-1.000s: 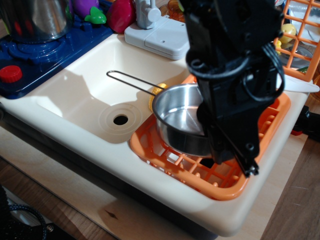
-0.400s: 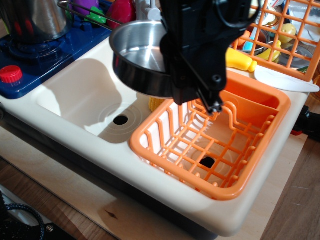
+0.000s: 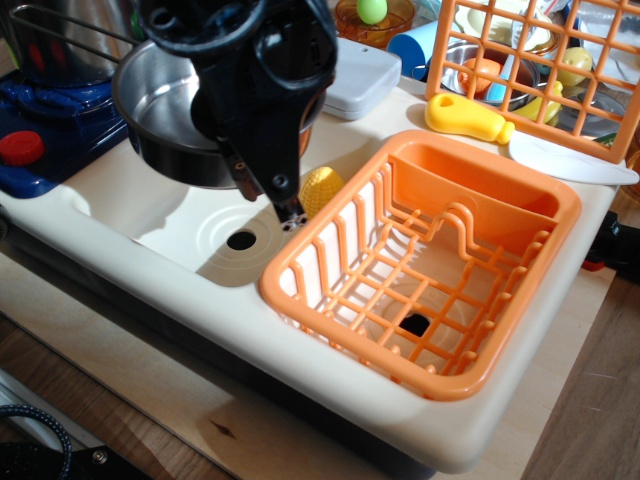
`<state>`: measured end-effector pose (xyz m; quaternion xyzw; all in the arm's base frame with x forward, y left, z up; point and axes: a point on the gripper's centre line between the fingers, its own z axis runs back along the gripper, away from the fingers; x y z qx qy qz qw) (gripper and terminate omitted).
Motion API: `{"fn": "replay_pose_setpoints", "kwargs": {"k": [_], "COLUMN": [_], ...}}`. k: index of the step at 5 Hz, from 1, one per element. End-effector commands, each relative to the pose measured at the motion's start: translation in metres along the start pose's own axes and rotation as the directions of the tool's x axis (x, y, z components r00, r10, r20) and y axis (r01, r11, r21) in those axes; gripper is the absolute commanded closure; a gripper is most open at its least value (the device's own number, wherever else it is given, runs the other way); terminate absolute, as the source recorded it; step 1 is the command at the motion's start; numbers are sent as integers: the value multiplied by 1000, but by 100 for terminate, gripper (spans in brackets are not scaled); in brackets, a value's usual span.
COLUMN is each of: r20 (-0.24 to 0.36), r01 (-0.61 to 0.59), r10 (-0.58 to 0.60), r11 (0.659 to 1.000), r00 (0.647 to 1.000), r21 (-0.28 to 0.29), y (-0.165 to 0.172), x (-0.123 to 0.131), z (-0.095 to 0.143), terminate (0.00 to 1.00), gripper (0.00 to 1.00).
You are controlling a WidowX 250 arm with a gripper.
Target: Put pan from drying rack into sink
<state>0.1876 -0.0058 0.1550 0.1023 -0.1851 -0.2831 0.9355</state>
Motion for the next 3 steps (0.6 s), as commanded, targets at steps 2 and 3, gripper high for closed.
{"fn": "replay_pose_setpoints", "kwargs": {"k": [2, 3], "r20": [86, 86], "r01": [92, 92], "r10": [-92, -92], "r11": [996, 996], "r00": [992, 992], "r21": [6, 6], "y": [21, 21], "x": [-16, -16], "z": [-12, -12], "terminate": [0, 100], "gripper": [0, 0]}}
